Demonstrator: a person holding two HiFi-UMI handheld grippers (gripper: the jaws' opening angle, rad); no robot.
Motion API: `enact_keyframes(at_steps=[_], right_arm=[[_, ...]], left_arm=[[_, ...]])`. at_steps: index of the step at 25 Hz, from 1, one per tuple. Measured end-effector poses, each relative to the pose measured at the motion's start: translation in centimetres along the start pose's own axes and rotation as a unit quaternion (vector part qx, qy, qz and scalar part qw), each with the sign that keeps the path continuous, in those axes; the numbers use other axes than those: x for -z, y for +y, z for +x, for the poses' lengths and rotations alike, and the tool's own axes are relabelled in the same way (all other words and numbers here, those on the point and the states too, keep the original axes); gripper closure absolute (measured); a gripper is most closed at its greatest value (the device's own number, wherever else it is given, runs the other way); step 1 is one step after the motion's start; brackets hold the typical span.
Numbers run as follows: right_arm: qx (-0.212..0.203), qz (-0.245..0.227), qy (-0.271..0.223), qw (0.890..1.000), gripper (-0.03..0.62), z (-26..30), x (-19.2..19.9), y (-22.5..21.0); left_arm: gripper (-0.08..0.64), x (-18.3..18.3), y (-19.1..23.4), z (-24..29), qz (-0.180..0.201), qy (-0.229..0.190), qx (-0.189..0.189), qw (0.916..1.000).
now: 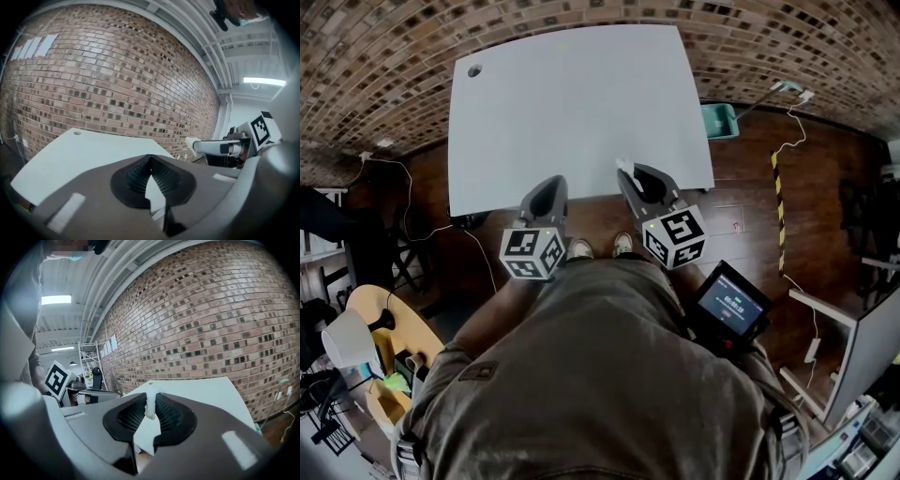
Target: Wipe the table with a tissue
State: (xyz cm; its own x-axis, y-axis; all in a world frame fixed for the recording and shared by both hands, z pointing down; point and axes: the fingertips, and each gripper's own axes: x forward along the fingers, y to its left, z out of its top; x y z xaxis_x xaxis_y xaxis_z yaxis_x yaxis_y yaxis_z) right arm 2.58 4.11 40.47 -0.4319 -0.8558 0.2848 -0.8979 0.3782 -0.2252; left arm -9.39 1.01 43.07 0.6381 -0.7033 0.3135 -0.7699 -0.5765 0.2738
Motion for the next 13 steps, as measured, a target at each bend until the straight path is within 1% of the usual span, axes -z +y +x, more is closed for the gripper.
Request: enact_keyframes(at_steps=[3,8,13], right_arm=[[0.000,0.000,0.003,1.000,0.523,0.2,0.1,0.0],[-0.003,0.002,0.007,1.000,0.523,0.4,-0.1,-1.2],[-0.005,0.003,0.008,1.000,0.523,0.7,-0.5,-1.5]], left_arm=[[0.558,0.0,0.2,0.2,-0.005,0.001,0.000,1.0000],[0.558,0.0,-0.1,1.3,-0.012,0.006,-0.004,0.9999],[0.558,-0.5,-0.1,1.7,-0.011,0.005,-0.006,0.9999]])
